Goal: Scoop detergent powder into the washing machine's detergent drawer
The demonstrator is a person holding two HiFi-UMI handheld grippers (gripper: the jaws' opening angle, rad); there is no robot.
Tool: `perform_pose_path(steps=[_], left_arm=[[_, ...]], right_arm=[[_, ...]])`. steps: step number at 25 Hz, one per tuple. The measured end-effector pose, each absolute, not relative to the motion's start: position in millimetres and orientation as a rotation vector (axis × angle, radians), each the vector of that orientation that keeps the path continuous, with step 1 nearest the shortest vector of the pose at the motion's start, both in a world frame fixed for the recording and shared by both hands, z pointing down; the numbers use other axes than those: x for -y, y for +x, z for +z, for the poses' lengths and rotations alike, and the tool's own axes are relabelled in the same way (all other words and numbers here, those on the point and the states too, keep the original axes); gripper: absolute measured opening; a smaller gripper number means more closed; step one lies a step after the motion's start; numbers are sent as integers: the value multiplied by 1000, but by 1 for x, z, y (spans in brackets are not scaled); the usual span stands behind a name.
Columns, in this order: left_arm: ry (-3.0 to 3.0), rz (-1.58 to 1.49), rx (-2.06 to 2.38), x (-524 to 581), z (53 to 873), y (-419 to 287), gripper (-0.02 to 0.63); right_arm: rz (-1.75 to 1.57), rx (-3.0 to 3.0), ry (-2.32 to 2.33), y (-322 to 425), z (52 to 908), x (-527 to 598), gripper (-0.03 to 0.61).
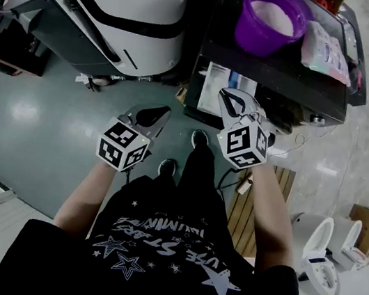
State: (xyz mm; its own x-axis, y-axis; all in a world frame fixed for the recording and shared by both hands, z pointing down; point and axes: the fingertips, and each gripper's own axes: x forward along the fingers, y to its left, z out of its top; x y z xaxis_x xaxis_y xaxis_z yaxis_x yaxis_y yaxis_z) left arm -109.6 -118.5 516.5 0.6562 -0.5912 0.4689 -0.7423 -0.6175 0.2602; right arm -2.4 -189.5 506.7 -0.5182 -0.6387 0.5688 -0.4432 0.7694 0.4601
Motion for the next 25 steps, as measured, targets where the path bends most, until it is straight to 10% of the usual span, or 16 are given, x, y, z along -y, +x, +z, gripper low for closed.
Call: perform_pose_path(steps=[25], left_arm=[[2444,474,1045,81,524,-128,6]], right_arm=[[-492,2103,803,-9,508,166,35]])
